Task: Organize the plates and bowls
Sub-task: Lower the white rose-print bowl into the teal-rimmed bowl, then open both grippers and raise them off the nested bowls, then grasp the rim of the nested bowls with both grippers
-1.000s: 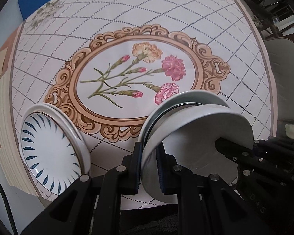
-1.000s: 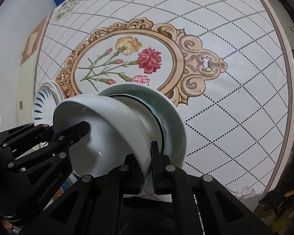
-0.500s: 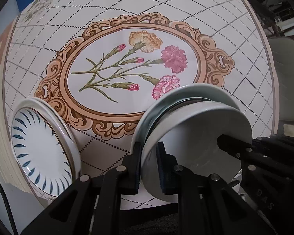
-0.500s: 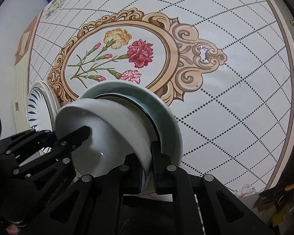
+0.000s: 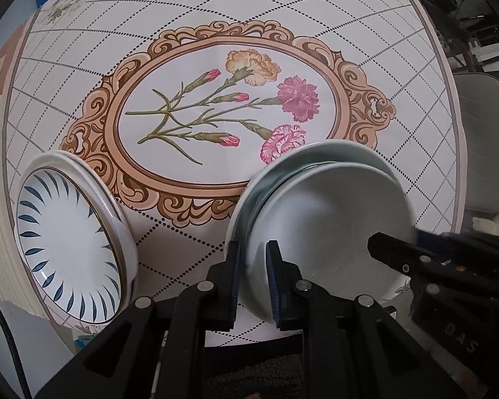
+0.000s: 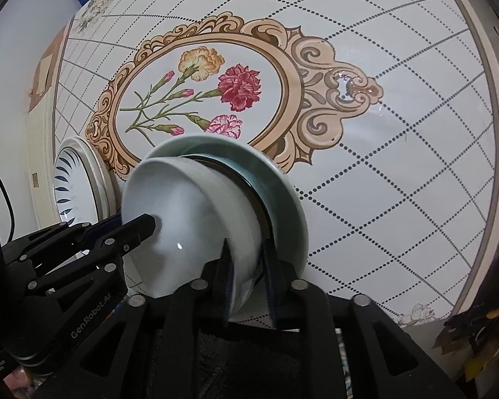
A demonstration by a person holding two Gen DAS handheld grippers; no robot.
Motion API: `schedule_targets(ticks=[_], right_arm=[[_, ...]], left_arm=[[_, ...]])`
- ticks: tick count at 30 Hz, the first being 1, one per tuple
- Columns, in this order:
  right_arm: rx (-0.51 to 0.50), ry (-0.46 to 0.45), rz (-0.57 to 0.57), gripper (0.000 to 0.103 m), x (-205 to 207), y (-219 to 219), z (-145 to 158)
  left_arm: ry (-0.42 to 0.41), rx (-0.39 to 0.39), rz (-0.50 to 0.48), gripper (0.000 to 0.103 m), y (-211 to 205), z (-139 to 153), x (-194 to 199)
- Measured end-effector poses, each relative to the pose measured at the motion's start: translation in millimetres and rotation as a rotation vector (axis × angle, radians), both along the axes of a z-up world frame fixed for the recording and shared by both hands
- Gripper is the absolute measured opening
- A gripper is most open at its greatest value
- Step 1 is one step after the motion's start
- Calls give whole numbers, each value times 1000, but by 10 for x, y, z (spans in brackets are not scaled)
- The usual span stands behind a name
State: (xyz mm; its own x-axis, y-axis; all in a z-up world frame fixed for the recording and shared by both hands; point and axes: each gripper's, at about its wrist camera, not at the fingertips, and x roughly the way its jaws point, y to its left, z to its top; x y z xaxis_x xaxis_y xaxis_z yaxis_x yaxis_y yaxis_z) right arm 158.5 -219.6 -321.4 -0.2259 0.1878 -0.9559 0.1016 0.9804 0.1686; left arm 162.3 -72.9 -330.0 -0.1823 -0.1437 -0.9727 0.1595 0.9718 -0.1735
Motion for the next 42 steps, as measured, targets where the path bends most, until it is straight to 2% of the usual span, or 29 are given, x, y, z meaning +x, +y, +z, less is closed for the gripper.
schedule_targets(ticks=[1,2,5,6,8,9,11,12,13,14,16,18,31,38,42], right_arm=[[-4,-5,5,45,-6,5,25],[-5,-7,10,50,-8,-3,46],[-24,-10,26,52,-33,9,95],[-39,-18,33,54,-46,14,122],[-65,-38,40,69,-78,16,181],[-75,-52,44,75,-97,28,221],[-104,-90,51,87,-153,36,332],[-114,-107,44,89,-187,33,390],[-124,-124,35,94,-223,21,454],[-133,-140,32,99,-253,14,511],[-158,-184,25,103,-343,-1,669],[-169,-223,21,103,-442,-4,813],[-253,-418,-39,103,-1361,79,1824],[-275,-500,-53,103,-1683,137,2245],[-260,-521,-71,103,-1780,140,2396]], left_arm=[[-5,5,0,14,1,17,-2],[-11,11,-1,14,-4,38,-2],[-33,37,-5,17,-15,93,-14],[-51,56,-8,21,-12,130,-21],[-84,76,-10,23,18,197,-34],[-110,88,-6,27,43,264,-49],[-162,113,5,38,85,391,-73],[-189,128,8,47,105,449,-93],[-219,150,11,61,123,519,-118],[-252,171,15,69,153,590,-153],[-300,176,30,90,242,732,-220],[-307,143,52,94,295,843,-304],[-416,37,68,96,322,1625,-959],[-485,2,66,97,322,1958,-1204],[-492,-11,77,97,367,2052,-1270]])
